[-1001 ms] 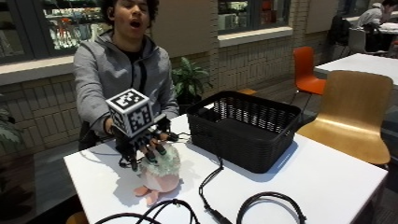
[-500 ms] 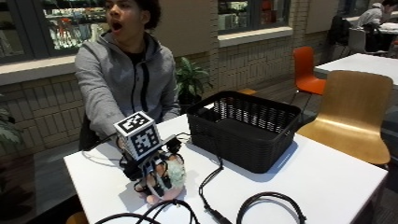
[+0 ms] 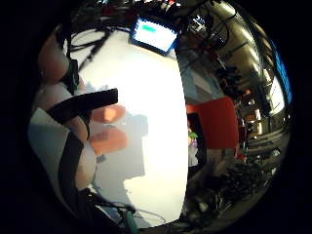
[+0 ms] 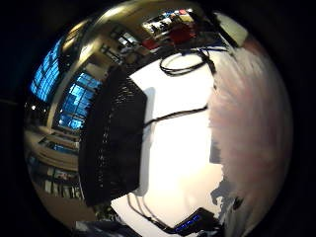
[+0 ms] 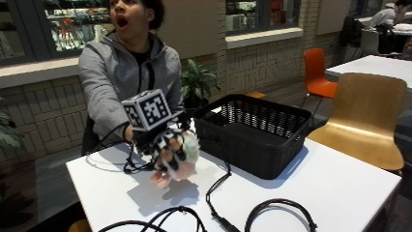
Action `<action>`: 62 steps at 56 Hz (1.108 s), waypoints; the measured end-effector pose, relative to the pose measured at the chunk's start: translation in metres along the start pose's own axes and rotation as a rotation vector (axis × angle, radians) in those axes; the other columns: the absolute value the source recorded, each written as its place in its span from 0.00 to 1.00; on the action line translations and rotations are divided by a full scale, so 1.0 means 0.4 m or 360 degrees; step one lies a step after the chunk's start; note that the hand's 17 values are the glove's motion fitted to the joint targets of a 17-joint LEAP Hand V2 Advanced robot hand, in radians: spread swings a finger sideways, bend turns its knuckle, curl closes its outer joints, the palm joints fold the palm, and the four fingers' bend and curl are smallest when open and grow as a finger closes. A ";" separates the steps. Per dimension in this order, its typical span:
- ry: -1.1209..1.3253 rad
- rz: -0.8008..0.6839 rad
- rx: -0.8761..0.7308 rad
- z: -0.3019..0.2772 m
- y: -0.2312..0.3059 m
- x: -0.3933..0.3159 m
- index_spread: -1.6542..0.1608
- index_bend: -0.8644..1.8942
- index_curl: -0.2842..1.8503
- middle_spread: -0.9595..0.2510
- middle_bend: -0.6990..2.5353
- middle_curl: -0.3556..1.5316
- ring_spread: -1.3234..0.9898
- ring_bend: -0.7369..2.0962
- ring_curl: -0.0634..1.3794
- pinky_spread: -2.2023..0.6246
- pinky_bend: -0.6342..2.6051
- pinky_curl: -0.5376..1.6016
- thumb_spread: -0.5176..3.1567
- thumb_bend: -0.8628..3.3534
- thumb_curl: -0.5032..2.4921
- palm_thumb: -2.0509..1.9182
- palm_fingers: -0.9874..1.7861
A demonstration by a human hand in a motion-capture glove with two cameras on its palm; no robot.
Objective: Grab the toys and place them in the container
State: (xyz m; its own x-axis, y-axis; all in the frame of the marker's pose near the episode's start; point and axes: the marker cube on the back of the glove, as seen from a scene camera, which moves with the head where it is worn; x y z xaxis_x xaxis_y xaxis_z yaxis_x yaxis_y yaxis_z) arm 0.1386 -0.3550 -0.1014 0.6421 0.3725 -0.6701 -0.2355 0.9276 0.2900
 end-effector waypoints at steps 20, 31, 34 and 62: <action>-0.0190 -0.0841 0.0283 -0.261 0.072 -0.500 0.76 0.38 0.34 0.64 0.32 0.41 0.45 0.60 0.36 0.67 0.54 0.44 0.44 0.28 0.39 0.72 0.63; -0.0172 -0.0991 0.0207 -0.227 0.101 -0.682 0.75 0.38 0.36 0.62 0.32 0.45 0.45 0.60 0.37 0.67 0.55 0.44 0.42 0.28 0.41 0.72 0.62; -0.0114 -0.1075 0.0214 -0.210 0.107 -0.698 0.75 0.38 0.37 0.61 0.32 0.46 0.45 0.60 0.37 0.67 0.55 0.45 0.41 0.28 0.41 0.72 0.62; -0.0085 -0.0940 -0.0136 -0.170 0.175 -0.562 0.76 0.32 0.24 0.84 0.25 0.38 0.55 0.36 0.24 0.80 0.55 0.43 0.46 0.20 0.32 0.56 0.23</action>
State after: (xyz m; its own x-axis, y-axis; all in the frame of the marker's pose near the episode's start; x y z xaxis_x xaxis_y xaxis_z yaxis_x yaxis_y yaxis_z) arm -0.0718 -0.3720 0.0230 0.7176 -0.2065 -0.6651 0.1159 0.9771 -0.1784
